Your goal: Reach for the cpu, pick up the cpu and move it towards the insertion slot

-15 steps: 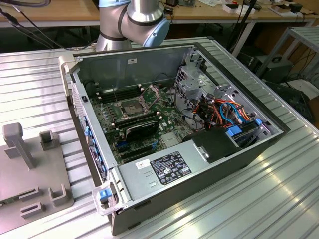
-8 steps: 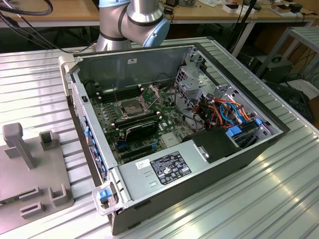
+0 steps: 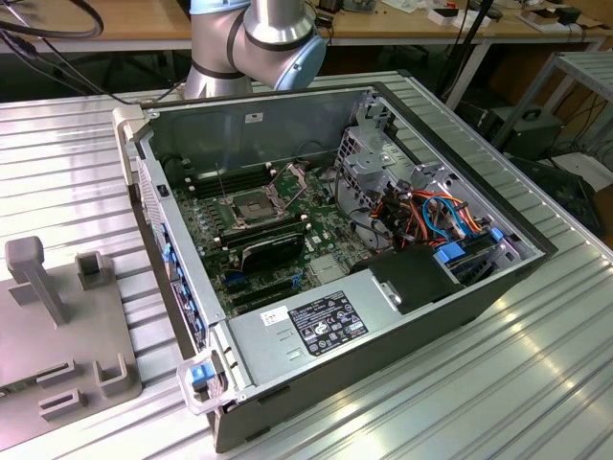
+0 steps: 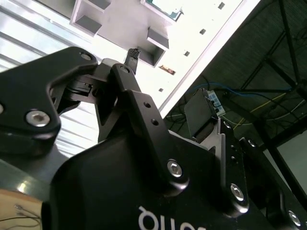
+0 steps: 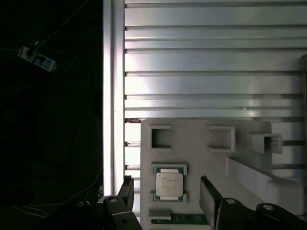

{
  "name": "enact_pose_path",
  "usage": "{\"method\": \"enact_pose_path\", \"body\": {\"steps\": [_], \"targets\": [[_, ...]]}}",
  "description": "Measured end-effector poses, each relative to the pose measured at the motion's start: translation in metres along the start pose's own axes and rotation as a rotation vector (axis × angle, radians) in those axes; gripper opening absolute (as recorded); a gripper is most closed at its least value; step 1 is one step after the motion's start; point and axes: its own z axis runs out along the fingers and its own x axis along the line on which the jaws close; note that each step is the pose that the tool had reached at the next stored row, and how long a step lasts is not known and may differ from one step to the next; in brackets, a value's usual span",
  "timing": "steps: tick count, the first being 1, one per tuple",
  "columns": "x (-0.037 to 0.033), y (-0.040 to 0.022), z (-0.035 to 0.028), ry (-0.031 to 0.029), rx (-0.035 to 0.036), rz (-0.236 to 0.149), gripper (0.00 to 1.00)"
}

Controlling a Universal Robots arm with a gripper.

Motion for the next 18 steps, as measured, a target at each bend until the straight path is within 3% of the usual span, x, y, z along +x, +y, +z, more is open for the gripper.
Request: {"method": "enact_pose_path", "body": {"steps": [18], "targets": [[-0.0001, -0.0006, 0.0139, 0.0002, 0.0000, -0.002, 0.66]]}}
